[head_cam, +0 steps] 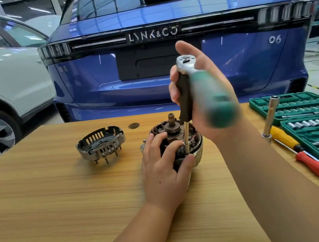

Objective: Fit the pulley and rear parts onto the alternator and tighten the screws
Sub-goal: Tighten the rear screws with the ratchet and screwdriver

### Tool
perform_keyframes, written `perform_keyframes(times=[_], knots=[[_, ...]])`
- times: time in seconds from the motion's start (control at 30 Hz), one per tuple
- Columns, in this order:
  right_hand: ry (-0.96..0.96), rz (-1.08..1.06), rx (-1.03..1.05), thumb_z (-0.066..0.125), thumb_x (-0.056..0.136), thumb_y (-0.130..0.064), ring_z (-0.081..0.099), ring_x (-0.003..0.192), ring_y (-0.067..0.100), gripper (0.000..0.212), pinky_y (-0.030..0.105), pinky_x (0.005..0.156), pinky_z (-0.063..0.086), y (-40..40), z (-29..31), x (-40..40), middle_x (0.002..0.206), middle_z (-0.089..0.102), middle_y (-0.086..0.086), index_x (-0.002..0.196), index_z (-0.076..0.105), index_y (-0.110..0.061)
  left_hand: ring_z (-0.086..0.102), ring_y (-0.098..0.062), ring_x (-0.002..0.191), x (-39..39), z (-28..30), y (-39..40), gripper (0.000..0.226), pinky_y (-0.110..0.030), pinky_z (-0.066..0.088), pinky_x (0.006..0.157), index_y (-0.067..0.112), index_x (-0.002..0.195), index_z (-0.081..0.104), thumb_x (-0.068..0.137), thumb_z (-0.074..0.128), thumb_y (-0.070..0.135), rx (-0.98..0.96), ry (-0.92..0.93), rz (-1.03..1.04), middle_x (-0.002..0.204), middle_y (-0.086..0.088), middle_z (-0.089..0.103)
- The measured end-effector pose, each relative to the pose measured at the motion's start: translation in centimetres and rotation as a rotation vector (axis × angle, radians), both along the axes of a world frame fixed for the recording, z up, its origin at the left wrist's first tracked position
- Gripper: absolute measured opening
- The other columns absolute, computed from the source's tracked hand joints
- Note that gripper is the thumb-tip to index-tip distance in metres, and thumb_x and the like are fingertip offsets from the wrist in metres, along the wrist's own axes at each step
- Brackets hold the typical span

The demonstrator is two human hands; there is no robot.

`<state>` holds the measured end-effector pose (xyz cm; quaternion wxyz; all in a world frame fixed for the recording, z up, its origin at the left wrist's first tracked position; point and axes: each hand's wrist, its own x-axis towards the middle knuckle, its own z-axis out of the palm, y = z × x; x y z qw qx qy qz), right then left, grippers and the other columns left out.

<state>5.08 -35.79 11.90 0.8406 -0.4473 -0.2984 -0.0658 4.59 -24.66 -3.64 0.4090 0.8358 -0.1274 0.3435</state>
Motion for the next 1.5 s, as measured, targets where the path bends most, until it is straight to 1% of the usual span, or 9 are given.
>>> perform_keyframes(times=[0.17, 0.4, 0.5, 0.63, 0.9, 1.07, 1.27, 1.4, 1.5], knots=[[0.046, -0.374, -0.111, 0.073, 0.089, -0.025, 0.043, 0.050, 0.009, 0.019, 0.020, 0.049, 0.040, -0.2, -0.2, 0.2, 0.059, 0.051, -0.007, 0.097, 0.063, -0.011, 0.015, -0.014, 0.149, 0.0, 0.0, 0.1, 0.052, -0.049, 0.024, 0.119, 0.024, 0.119, 0.070, 0.087, 0.048, 0.058, 0.012, 0.037, -0.006, 0.148, 0.003, 0.043], [-0.267, -0.174, -0.126, 0.058, 0.096, 0.000, 0.050, 0.061, 0.019, 0.043, 0.030, 0.063, 0.048, -0.1, -0.9, 0.8, 0.083, 0.058, 0.007, 0.129, 0.054, -0.027, 0.019, -0.019, 0.149, -0.1, 0.1, 0.0, 0.050, -0.053, 0.027, 0.117, 0.023, 0.117, 0.071, 0.087, 0.049, 0.057, 0.014, 0.027, 0.004, 0.148, 0.001, 0.045], [-0.277, -0.040, -0.090, 0.072, 0.084, -0.007, 0.050, 0.066, 0.016, 0.047, 0.029, 0.060, 0.047, 0.1, -1.1, 1.0, 0.082, 0.057, 0.005, 0.120, 0.068, -0.038, 0.023, -0.023, 0.148, -0.1, 0.1, -0.2, 0.049, -0.051, 0.027, 0.117, 0.021, 0.115, 0.072, 0.086, 0.051, 0.055, 0.004, 0.007, 0.012, 0.146, -0.002, 0.047], [-0.204, 0.148, -0.065, 0.052, 0.081, -0.024, 0.051, 0.075, 0.018, 0.045, 0.036, 0.071, 0.042, -0.1, -1.2, 0.9, 0.086, 0.060, 0.005, 0.125, 0.065, -0.028, 0.021, -0.024, 0.150, -0.2, 0.1, 0.0, 0.047, -0.048, 0.023, 0.119, 0.023, 0.118, 0.070, 0.087, 0.052, 0.054, -0.006, 0.006, -0.022, 0.149, -0.004, 0.045], [0.010, -0.339, -0.118, 0.072, 0.087, -0.025, 0.042, 0.048, 0.011, 0.019, 0.023, 0.048, 0.037, -0.1, -0.4, 0.4, 0.057, 0.052, -0.005, 0.099, 0.064, -0.012, 0.015, -0.016, 0.150, 0.0, 0.0, 0.1, 0.051, -0.045, 0.022, 0.119, 0.024, 0.118, 0.069, 0.087, 0.048, 0.058, 0.013, 0.047, -0.014, 0.149, 0.003, 0.042], [-0.050, 0.007, -0.054, 0.060, 0.091, -0.008, 0.055, 0.069, 0.015, 0.035, 0.027, 0.063, 0.045, -0.5, -0.7, 0.9, 0.087, 0.063, 0.000, 0.123, 0.058, -0.022, 0.011, -0.007, 0.147, 0.0, -0.1, 0.4, 0.051, -0.040, 0.018, 0.118, 0.023, 0.118, 0.069, 0.087, 0.049, 0.057, -0.003, 0.037, -0.029, 0.149, 0.004, 0.042], [-0.303, -0.091, -0.128, 0.051, 0.099, 0.001, 0.051, 0.068, 0.019, 0.044, 0.031, 0.061, 0.045, 0.5, -1.6, 1.6, 0.088, 0.063, 0.003, 0.124, 0.063, -0.033, 0.018, -0.020, 0.150, -0.1, 0.1, 0.1, 0.049, -0.041, 0.019, 0.119, 0.020, 0.115, 0.070, 0.086, 0.051, 0.054, -0.008, 0.021, -0.025, 0.147, 0.001, 0.045], [-0.164, 0.235, -0.015, 0.056, 0.091, -0.024, 0.055, 0.068, 0.022, 0.037, 0.032, 0.061, 0.046, -0.4, -1.2, 1.9, 0.089, 0.065, 0.008, 0.126, 0.067, -0.025, 0.021, -0.023, 0.149, -0.2, 0.1, 0.2, 0.050, -0.038, 0.017, 0.118, 0.019, 0.115, 0.071, 0.086, 0.051, 0.054, -0.006, 0.014, -0.023, 0.146, 0.000, 0.045], [-0.130, 0.199, -0.026, 0.071, 0.087, -0.046, 0.057, 0.068, 0.019, 0.049, 0.030, 0.062, 0.047, -0.4, -1.1, 1.8, 0.089, 0.064, 0.007, 0.128, 0.061, -0.021, 0.021, -0.022, 0.149, -0.2, 0.2, 0.0, 0.050, -0.038, 0.018, 0.118, 0.019, 0.114, 0.071, 0.086, 0.051, 0.054, -0.002, 0.008, -0.014, 0.146, 0.002, 0.045]])
